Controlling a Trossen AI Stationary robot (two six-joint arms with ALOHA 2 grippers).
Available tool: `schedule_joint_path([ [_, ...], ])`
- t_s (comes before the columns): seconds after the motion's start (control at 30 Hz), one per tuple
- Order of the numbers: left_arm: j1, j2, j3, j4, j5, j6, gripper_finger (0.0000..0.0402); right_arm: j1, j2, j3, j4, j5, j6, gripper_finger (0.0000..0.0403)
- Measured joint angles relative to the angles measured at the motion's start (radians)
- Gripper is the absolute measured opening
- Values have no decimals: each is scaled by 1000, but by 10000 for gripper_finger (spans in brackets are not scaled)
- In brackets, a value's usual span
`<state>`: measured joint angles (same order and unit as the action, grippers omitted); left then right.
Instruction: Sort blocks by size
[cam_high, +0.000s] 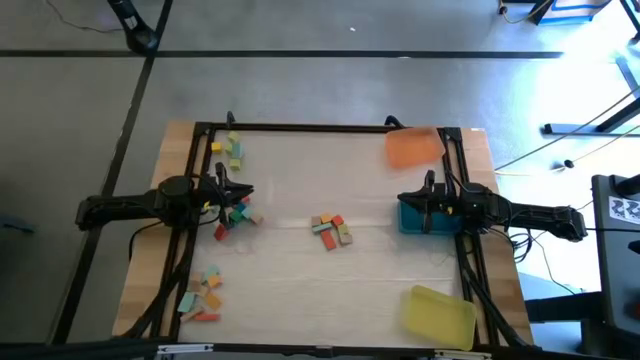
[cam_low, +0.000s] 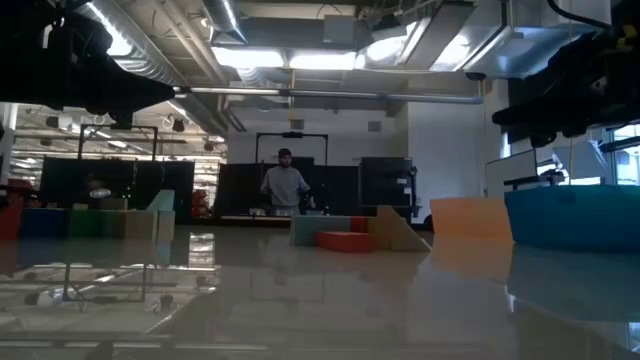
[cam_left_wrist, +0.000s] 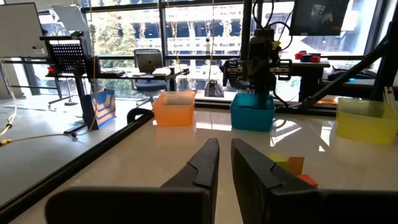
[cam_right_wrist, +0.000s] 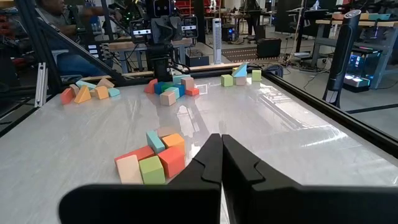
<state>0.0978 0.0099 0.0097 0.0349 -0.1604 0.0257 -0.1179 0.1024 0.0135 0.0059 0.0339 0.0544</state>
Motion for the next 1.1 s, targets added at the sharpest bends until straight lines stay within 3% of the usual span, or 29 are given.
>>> schedule_joint_path([
  [1.0,0,0,0,0,0,0,31,0,0,0,0,0,0,3],
  [1.1,0,0,0,0,0,0,31,0,0,0,0,0,-70,3],
])
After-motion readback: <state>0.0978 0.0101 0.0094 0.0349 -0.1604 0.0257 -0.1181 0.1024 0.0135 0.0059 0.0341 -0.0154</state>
